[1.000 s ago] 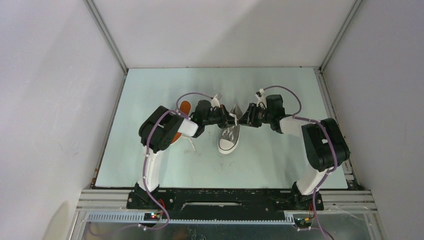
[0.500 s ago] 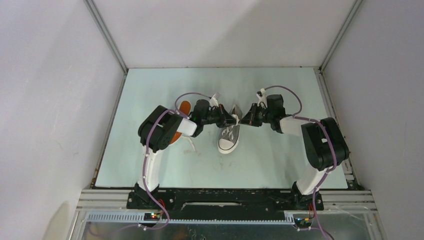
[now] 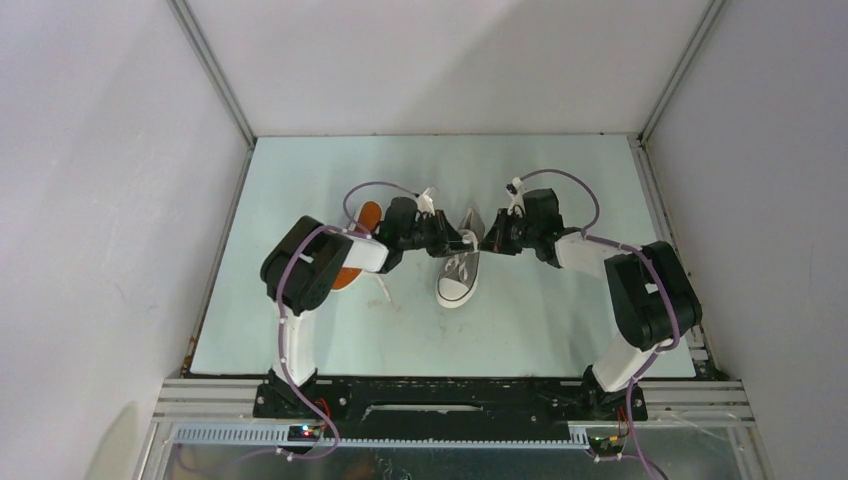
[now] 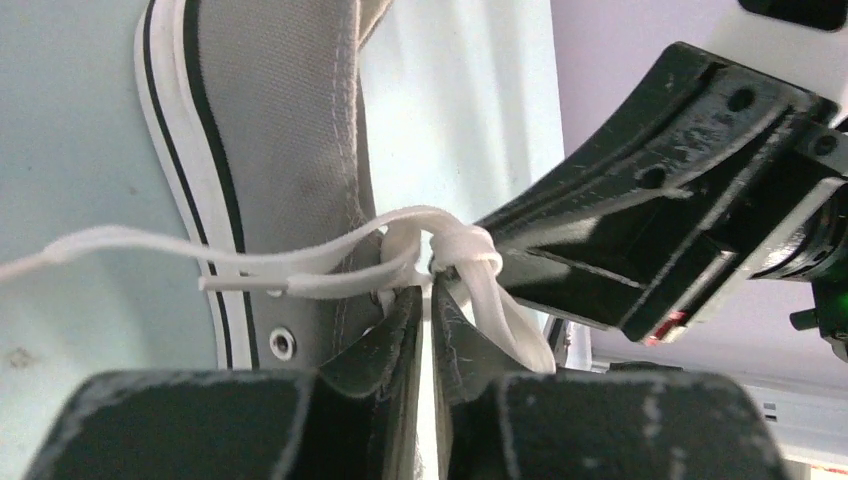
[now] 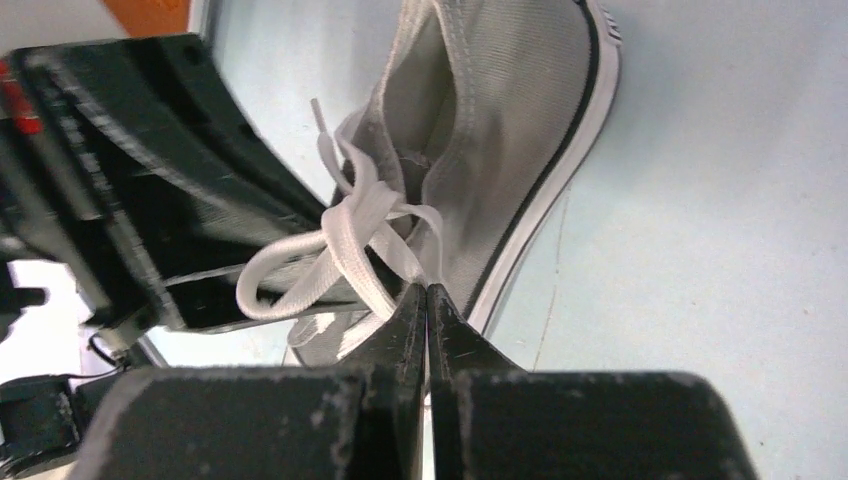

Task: Tie the shoes

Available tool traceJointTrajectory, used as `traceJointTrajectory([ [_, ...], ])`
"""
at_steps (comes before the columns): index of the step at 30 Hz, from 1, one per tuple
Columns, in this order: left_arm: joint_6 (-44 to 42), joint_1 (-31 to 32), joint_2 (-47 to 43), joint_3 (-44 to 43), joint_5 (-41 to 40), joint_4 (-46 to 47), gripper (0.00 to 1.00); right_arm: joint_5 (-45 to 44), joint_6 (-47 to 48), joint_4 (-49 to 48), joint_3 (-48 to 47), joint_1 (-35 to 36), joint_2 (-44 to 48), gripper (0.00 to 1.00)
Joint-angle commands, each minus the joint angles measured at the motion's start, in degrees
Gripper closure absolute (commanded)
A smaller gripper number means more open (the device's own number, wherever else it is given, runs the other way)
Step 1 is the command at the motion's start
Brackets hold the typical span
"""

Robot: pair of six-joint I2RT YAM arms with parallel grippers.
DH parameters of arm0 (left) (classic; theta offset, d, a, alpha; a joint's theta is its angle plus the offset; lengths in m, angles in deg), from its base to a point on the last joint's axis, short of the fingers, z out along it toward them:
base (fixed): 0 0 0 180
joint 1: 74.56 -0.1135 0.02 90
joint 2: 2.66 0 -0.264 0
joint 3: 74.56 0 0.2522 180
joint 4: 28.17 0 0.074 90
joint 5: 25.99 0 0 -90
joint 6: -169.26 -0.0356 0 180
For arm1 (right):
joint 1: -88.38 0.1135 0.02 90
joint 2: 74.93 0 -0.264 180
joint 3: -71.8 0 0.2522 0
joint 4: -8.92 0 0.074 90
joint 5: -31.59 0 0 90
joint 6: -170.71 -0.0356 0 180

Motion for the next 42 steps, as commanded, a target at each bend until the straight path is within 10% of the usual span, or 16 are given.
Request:
traceJointTrajectory([
  [1,-6.8,-0.4,-6.0,0.4,-2.9,-9.1,0.83,-5.3,2.1,2.4,-2.2,0.3,1.9,1.00],
  [13,-14.7,-0.3,-18.0,3.7,-8.4,-21.9,0.77,-6.5,2.7,3.1,-2.3,1.0,3.3,1.00],
  [24,-22.2,3.3,-22.6,-1.9,-15.1,-29.4,0.33,-4.4,2.7,2.0,-2.3,2.0,4.1,1.00],
  [42,-29.2,7.7,-11.1,-20.1,-20.5,-42.7,0.42,-3.8,2.6,1.7,-2.3,2.5,4.3,1.00],
])
